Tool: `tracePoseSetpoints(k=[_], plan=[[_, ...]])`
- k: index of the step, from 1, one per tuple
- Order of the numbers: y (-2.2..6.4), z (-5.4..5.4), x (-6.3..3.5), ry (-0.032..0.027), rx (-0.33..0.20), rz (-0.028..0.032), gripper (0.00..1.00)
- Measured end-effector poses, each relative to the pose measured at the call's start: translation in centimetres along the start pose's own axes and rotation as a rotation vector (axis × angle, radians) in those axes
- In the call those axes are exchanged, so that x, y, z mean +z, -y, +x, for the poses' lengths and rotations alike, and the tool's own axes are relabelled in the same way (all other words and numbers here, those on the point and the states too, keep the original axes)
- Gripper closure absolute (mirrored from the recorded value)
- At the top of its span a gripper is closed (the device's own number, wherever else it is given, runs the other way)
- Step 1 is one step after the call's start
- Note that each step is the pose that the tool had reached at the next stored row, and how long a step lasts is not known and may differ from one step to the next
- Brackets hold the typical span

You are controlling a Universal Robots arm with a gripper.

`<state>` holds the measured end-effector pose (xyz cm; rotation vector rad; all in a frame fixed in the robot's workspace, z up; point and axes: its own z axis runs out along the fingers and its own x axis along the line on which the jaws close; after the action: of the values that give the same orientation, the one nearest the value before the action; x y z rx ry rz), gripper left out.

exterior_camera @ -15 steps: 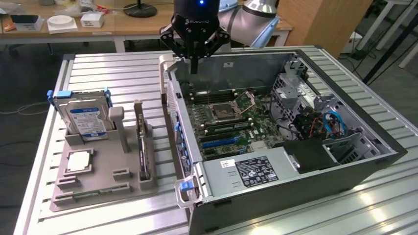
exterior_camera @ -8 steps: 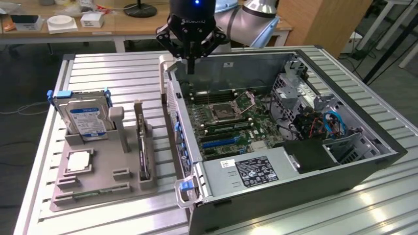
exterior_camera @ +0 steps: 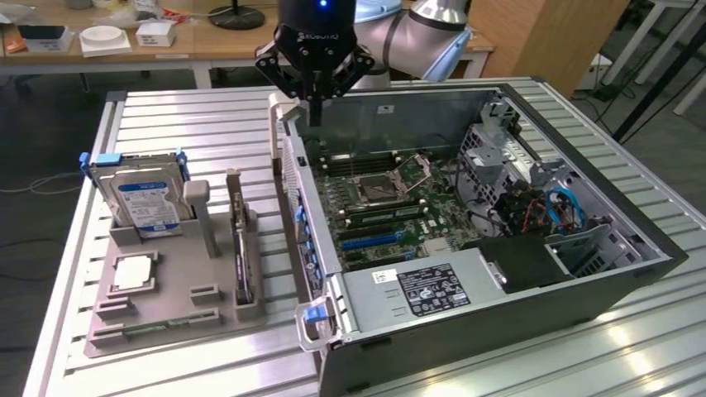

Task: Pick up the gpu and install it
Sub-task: 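Reach for the gpu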

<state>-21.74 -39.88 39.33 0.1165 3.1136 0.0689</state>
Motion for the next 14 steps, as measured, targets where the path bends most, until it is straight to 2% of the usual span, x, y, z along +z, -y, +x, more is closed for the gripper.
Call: tracePoseSetpoints(k=[14], plan=[[0.11,1.4,-0.04,0.0,0.0,0.0001,0.89]])
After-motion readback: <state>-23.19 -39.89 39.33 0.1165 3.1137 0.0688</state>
